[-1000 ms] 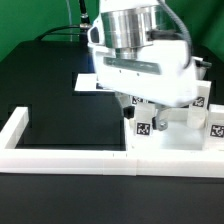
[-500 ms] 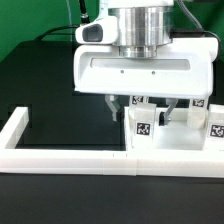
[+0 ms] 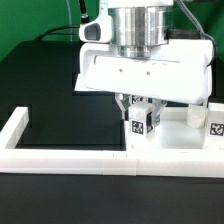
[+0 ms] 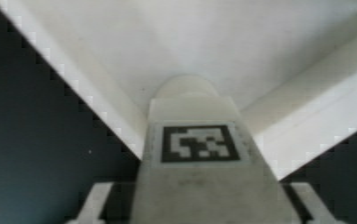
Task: Assemble square table
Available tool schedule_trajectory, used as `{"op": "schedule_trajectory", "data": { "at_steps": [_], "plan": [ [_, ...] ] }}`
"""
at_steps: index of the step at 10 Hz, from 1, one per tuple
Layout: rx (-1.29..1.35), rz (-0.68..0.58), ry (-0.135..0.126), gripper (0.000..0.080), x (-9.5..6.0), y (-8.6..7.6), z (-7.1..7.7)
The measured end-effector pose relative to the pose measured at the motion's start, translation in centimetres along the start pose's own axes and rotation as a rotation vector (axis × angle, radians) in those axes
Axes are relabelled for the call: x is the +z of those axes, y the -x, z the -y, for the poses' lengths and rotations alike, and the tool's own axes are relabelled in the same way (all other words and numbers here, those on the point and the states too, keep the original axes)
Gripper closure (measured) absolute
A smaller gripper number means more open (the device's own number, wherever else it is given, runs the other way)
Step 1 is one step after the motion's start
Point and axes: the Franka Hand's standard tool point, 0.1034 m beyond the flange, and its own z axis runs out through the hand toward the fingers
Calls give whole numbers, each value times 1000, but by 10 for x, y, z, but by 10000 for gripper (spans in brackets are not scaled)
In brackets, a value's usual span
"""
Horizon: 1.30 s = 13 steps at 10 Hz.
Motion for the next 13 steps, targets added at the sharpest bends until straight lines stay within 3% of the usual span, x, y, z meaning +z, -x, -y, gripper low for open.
{"op": "schedule_trajectory", "data": {
  "at_steps": [4,7,11,12,13],
  "plan": [
    [655,62,43,512,-1,3,3],
    [1165,78,16,512,0,4,5],
    [1307,78,29,511,1,4,2],
    [1327,77,31,459,2,4,2],
    [1322,77,31,459,2,5,2]
  ]
}}
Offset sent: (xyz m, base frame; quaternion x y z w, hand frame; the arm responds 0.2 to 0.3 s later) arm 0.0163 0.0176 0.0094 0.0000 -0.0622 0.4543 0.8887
